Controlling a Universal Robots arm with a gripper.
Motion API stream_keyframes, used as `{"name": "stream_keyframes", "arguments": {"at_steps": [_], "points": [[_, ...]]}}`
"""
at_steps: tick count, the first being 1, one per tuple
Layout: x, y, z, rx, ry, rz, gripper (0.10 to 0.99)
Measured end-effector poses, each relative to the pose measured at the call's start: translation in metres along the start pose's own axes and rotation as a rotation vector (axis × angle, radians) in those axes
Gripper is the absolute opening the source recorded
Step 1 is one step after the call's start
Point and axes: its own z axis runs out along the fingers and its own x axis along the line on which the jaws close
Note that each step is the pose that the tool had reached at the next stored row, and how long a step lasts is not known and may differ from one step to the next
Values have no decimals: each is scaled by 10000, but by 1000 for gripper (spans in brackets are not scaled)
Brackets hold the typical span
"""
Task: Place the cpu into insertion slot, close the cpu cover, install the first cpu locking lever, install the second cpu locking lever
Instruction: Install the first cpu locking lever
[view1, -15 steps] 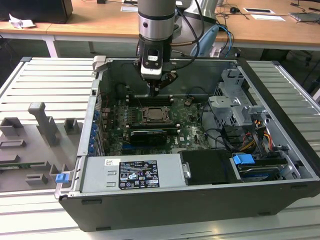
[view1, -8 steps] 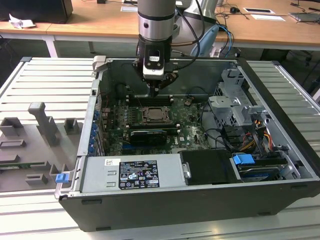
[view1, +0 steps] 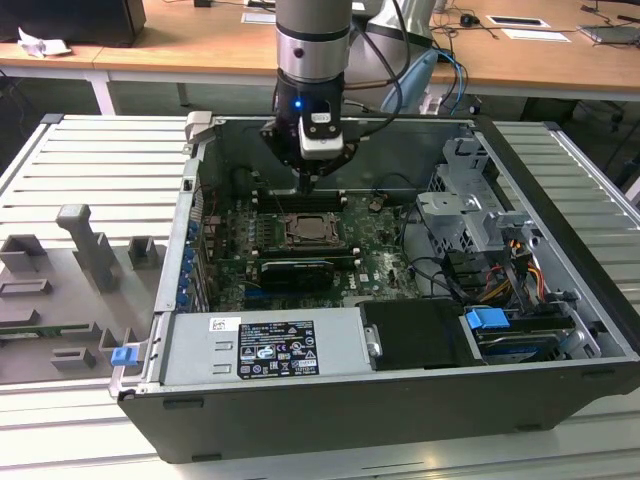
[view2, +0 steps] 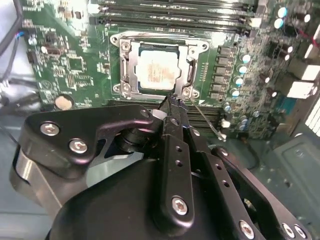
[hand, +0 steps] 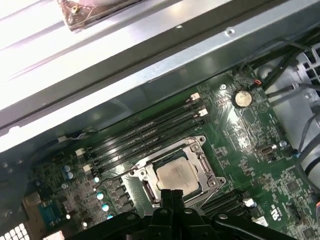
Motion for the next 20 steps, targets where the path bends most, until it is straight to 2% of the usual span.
{"name": "stream_keyframes", "arguments": {"at_steps": [3, 5, 15, 20], "points": [[0, 0, 0, 2, 40, -680, 106], [3, -2, 0, 3, 54, -943, 106], [55, -25, -1, 3, 65, -1131, 106], [56, -26, 2, 7, 122, -2123, 106]]}}
